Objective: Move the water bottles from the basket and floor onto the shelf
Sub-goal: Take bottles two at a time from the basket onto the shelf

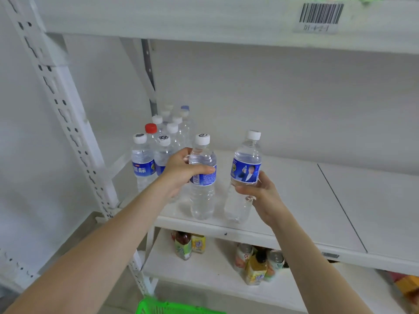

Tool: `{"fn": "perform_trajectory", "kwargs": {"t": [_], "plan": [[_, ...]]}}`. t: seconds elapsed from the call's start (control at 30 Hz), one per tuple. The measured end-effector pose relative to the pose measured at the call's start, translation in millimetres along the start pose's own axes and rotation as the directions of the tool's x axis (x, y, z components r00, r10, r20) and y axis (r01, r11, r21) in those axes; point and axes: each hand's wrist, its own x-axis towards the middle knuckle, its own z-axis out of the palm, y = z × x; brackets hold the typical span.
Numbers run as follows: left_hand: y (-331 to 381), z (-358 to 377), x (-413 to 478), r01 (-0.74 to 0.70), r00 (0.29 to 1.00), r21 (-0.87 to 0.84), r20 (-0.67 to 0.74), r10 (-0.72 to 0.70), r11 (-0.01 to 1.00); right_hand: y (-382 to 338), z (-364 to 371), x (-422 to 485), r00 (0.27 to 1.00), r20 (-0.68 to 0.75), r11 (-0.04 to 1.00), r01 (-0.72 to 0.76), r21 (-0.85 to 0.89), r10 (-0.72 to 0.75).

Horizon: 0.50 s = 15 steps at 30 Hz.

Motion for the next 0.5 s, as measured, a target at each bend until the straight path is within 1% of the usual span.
{"fn": "perform_trajectory", "kwargs": {"t": [0.27,0.5], "plan": [[6,18,85,-0.013,0.999,-0.017,-0.039,0.012,1.0,-3,-15,93,1.0,-0.001,0.999,0.008,-0.048,-0.008],[0,30,148,-0.034,0.996,-0.031,-0.082,0.031,0.999,9,-16,155,0.997,-0.075,0.999,-0.007,-0.038,0.004]]}}
